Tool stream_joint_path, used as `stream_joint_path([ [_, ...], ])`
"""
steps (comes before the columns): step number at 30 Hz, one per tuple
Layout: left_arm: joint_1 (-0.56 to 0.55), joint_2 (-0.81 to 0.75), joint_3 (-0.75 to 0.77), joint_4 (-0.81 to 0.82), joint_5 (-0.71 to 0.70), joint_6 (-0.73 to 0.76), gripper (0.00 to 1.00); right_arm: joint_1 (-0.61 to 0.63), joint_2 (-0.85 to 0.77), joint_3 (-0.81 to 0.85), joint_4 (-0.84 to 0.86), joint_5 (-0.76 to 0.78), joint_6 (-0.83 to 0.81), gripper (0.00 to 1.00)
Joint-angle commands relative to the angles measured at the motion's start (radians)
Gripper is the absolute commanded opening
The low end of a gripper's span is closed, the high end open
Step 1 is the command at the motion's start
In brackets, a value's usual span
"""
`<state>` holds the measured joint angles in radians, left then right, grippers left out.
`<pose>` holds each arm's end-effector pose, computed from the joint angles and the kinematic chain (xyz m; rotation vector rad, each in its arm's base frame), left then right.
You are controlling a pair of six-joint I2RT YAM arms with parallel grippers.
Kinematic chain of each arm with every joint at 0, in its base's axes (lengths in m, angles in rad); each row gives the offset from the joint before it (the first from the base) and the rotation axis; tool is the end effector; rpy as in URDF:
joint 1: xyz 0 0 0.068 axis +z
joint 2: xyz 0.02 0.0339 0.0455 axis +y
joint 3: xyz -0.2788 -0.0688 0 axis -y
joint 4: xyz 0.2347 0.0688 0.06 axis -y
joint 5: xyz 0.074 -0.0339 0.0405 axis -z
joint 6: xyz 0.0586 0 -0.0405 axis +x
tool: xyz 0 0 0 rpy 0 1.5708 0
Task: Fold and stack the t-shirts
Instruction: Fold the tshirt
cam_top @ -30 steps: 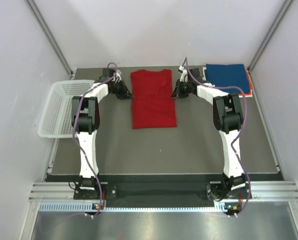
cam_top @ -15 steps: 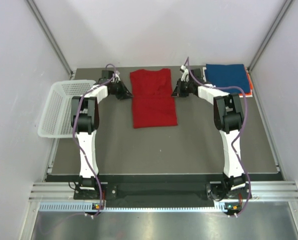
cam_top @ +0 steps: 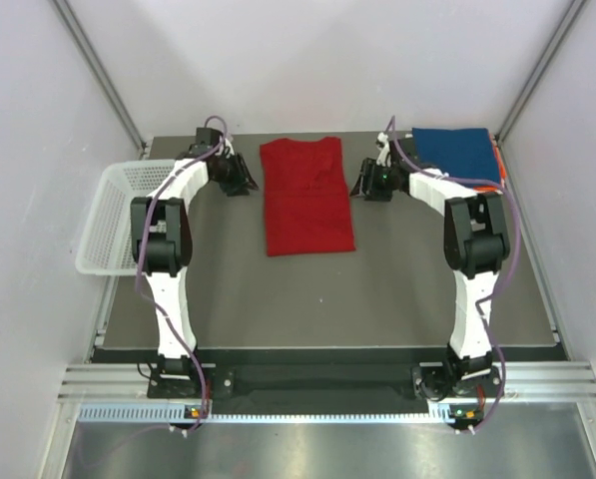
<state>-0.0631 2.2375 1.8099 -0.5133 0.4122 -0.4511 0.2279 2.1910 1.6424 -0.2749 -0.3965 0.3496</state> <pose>0.5036 -0.0553 0.1867 -0.3202 2.5279 -0.7246 0.4826 0.1352 0.1752 -0.0433 2.4412 0.7405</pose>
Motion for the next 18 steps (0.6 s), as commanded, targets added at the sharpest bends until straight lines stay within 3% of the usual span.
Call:
stream_joint_path([
  [1,0.003,-0.165,-0.029,-0.123,-0.076,0.09,0.43,-0.012,-0.154,-0.123,-0.052,0.028,0.031,0.54],
  [7,-0.007,-0.392,-0.363,-0.033,-0.021,0.068,0.44,0.021,-0.307,-0.334,-0.063,0.067,0.048,0.61],
  [11,-0.01,-0.496,-0.582,0.056,0.13,0.032,0.49,0.037,-0.353,-0.398,-0.073,0.054,0.046,0.66],
  [18,-0.037,-0.596,-0.811,0.186,0.184,-0.043,0.57,0.051,-0.419,-0.499,-0.067,0.033,0.048,0.71],
])
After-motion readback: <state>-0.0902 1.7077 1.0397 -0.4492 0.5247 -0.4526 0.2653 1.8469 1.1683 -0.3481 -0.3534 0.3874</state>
